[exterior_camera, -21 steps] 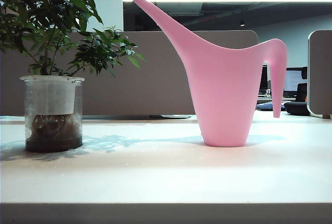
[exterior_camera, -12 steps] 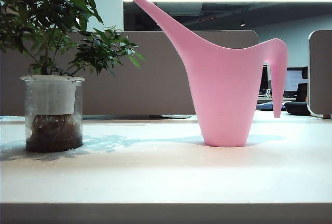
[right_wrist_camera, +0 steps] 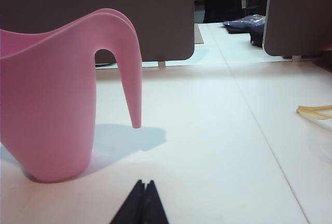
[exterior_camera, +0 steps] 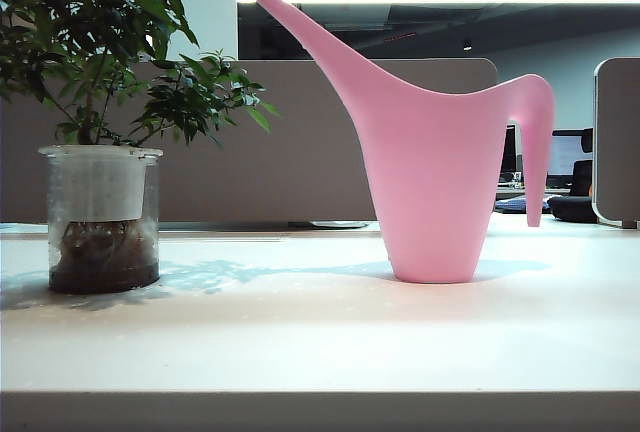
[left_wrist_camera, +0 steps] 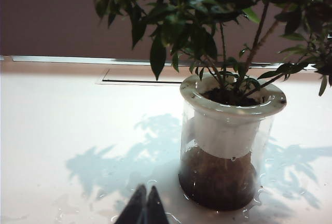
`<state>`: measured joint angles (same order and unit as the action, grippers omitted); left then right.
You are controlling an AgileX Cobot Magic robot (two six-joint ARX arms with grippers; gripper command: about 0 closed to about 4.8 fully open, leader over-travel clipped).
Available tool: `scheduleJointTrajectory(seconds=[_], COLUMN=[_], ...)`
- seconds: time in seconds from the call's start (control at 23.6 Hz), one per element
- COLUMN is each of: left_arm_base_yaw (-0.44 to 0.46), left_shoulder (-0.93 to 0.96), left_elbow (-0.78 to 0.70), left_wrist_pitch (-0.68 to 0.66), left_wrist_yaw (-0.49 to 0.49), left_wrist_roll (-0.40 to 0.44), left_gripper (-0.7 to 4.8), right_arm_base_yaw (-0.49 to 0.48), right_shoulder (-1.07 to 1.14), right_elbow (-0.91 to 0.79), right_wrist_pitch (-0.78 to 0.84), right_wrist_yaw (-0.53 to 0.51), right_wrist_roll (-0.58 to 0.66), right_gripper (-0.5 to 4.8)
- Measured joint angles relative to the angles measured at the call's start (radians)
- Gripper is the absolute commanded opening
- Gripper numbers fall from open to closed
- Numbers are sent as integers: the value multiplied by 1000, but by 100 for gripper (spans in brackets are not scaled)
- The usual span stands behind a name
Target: Pick up the watering can from the table, water the potted plant, and put the can back.
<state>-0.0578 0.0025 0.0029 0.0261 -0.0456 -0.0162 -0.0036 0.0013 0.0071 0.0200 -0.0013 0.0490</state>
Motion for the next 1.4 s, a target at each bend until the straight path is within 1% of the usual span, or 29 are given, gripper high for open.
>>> scheduleJointTrajectory(seconds=[0.3,0.63,0.72,0.8,0.89,0.97,1.14,1.35,1.4], left_arm_base_yaw=[0,0,0,0,0,0,0,0,-1], left_shoulder=[0,0,1,1,4,51,190,394,476], left_elbow=[0,0,26,84,159,284,452,636,724], left_wrist_pitch=[34,23,2,-3,9,-1,-51,-95,-97], left_wrist_yaw=[0,0,2,4,4,0,0,25,28], left_wrist_roll=[0,0,0,0,0,0,13,16,16], left_gripper=[-5,-5,-5,-5,-5,-5,-5,-5,-5], right_arm_base_yaw=[0,0,0,0,0,0,0,0,0], right_shoulder=[0,0,0,1,0,1,29,149,215], right_elbow=[0,0,4,44,122,255,413,575,616], right_wrist_pitch=[18,14,45,42,51,72,73,-61,-98], right_wrist_yaw=[0,0,-11,-16,-18,-18,-5,89,104], right_wrist_roll=[0,0,26,48,53,53,1,-71,-76], right_gripper=[-5,-5,-5,-5,-5,-5,-5,-5,-5])
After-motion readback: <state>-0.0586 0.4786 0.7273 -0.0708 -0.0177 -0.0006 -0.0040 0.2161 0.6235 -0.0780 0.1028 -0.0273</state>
